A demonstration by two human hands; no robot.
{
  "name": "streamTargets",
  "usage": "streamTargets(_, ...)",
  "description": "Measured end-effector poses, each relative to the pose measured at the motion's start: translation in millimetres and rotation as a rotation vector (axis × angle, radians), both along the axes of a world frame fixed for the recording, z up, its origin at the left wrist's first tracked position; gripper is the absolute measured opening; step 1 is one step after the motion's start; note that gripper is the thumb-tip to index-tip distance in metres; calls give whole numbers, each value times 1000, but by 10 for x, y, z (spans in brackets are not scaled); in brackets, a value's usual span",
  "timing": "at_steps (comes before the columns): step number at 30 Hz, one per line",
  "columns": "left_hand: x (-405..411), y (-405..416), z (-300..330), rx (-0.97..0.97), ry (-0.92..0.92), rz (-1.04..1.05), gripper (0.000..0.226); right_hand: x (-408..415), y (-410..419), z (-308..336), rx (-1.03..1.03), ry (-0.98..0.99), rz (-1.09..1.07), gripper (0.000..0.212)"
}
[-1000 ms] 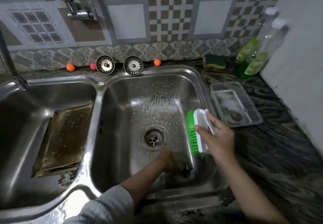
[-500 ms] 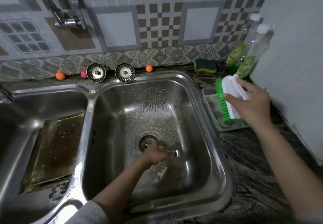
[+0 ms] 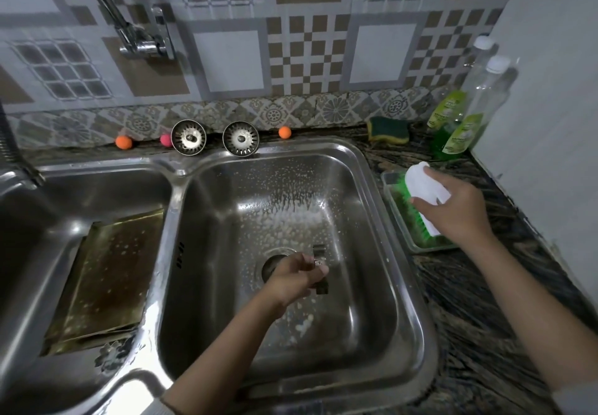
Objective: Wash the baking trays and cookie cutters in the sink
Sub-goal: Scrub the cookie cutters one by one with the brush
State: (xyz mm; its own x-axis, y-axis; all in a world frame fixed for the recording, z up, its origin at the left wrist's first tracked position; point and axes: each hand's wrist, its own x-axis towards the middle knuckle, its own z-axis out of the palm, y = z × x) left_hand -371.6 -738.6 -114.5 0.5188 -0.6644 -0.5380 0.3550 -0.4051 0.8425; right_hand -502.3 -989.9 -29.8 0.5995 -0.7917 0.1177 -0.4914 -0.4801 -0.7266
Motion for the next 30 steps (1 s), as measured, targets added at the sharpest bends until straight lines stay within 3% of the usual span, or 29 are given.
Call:
streamTargets(5,-68,-4,142,-139,-81,85,47,-50,272,259,53,-216,-36,60)
streamTargets(9,-126,-18,250,-230,-87,88,35,-43,704,247,165,-243,49,65)
streamTargets(15,-196,-3,363,-388,171,123,39,101,1294,-178,515,-309,177,65)
streamTargets(25,-316,254,352,-352,258,-4,48,538,1176,-284,469,-420,-75,61)
streamTargets(28,-212,238,378,-360,285,124,50,467,1208,-144,573,-459,-67,60)
streamTargets(30,-107,226,394,-374,284,212,43,353,1355,-124,661,-405,65,60)
